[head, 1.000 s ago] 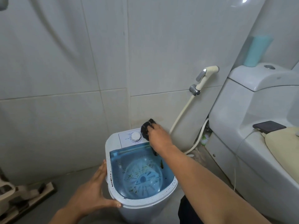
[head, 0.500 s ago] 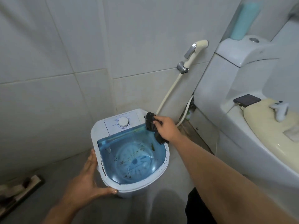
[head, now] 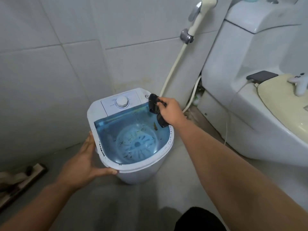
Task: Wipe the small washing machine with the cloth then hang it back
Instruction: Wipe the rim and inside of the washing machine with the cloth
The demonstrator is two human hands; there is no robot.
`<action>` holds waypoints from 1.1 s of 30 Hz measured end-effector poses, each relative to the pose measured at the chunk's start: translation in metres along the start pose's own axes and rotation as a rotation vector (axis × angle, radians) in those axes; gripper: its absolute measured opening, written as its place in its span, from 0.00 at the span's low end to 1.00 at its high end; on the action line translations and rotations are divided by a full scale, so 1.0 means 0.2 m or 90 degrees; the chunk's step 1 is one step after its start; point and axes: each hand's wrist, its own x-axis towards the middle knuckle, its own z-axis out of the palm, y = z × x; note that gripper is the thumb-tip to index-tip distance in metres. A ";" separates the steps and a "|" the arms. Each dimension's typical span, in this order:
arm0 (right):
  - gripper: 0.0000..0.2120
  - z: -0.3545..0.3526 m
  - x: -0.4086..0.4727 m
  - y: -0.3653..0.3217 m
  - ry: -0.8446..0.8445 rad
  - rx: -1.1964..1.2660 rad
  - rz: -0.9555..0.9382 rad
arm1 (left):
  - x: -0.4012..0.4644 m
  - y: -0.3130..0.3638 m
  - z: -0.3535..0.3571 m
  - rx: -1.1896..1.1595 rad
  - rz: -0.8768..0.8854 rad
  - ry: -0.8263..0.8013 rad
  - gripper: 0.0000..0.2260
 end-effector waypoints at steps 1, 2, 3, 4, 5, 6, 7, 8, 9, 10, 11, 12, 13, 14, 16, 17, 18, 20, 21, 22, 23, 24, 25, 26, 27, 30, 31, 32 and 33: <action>0.14 0.00 0.00 0.01 0.003 0.009 0.003 | 0.00 0.00 0.01 0.009 0.002 0.003 0.67; 0.14 -0.01 0.00 0.01 0.000 0.014 0.006 | 0.00 0.00 0.01 0.018 0.005 0.009 0.67; 0.14 -0.02 0.00 0.01 -0.005 0.019 0.010 | -0.01 0.01 0.01 0.028 0.009 0.013 0.67; 0.15 -0.04 -0.01 0.01 -0.011 0.022 0.013 | -0.01 0.01 0.01 0.037 0.010 0.009 0.67; 0.15 -0.05 -0.03 0.01 -0.016 0.021 0.011 | -0.01 0.02 0.01 0.045 0.010 0.003 0.67; 0.15 -0.06 -0.06 0.02 -0.020 0.018 0.009 | -0.02 0.02 0.00 0.050 0.009 -0.003 0.67; 0.15 -0.08 -0.11 0.04 -0.020 0.021 0.009 | -0.02 0.02 0.00 0.050 0.007 -0.012 0.67; 0.14 -0.09 -0.16 0.06 -0.016 0.028 0.012 | -0.02 0.03 -0.01 0.046 0.006 -0.020 0.67; 0.14 -0.10 -0.21 0.08 -0.009 0.037 0.011 | -0.02 0.03 -0.01 0.042 0.005 -0.025 0.67; 0.14 -0.11 -0.26 0.09 0.003 0.045 0.012 | -0.02 0.04 -0.01 0.042 0.004 -0.027 0.68; 0.13 -0.12 -0.31 0.10 0.014 0.056 0.016 | -0.03 0.05 -0.01 0.045 0.000 -0.029 0.68; 0.13 -0.12 -0.35 0.10 0.025 0.063 0.021 | -0.03 0.05 -0.02 0.047 -0.004 -0.030 0.69; 0.12 -0.11 -0.38 0.10 0.040 0.071 0.020 | -0.03 0.04 -0.02 0.045 -0.004 -0.032 0.70; 0.13 -0.10 -0.41 0.09 0.057 0.074 0.017 | -0.03 0.04 -0.01 0.040 0.000 -0.032 0.70; 0.14 -0.07 -0.46 0.07 0.094 0.067 0.011 | -0.02 0.03 0.00 0.037 0.009 -0.028 0.70; 0.14 -0.06 -0.48 0.06 0.108 0.067 0.014 | -0.02 0.02 0.00 0.037 0.019 -0.029 0.70; 0.15 -0.04 -0.51 0.07 0.120 0.074 0.017 | -0.01 0.01 0.00 0.037 0.029 -0.029 0.70; 0.16 0.00 -0.55 0.09 0.147 0.097 0.026 | 0.00 -0.02 0.02 0.027 0.042 -0.022 0.69; 0.18 0.02 -0.58 0.11 0.163 0.110 0.028 | 0.00 -0.03 0.02 0.023 0.044 -0.020 0.69; 0.19 0.05 -0.60 0.14 0.178 0.125 0.035 | 0.01 -0.04 0.03 0.021 0.048 -0.015 0.69; 0.20 0.06 -0.63 0.14 0.193 0.139 0.040 | 0.02 -0.06 0.04 0.022 0.053 -0.004 0.68; 0.19 0.08 -0.65 0.15 0.210 0.148 0.043 | 0.02 -0.07 0.05 0.025 0.057 0.009 0.68; 0.19 0.09 -0.68 0.14 0.229 0.146 0.039 | 0.02 -0.08 0.05 0.027 0.061 0.016 0.68; 0.19 0.10 -0.71 0.13 0.248 0.137 0.033 | 0.03 -0.09 0.06 0.029 0.064 0.019 0.68; 0.19 0.11 -0.74 0.12 0.261 0.126 0.026 | 0.03 -0.10 0.06 0.031 0.065 0.019 0.69; 0.19 0.17 -0.87 0.11 0.288 0.102 -0.002 | 0.05 -0.13 0.08 0.031 0.066 0.021 0.69; 0.19 0.20 -0.92 0.10 0.292 0.102 -0.019 | 0.06 -0.13 0.08 0.027 0.073 0.026 0.69; 0.20 0.23 -0.96 0.10 0.295 0.101 -0.043 | 0.06 -0.14 0.09 0.026 0.076 0.031 0.70; 0.21 0.27 -1.00 0.11 0.295 0.094 -0.072 | 0.06 -0.14 0.09 0.026 0.075 0.032 0.70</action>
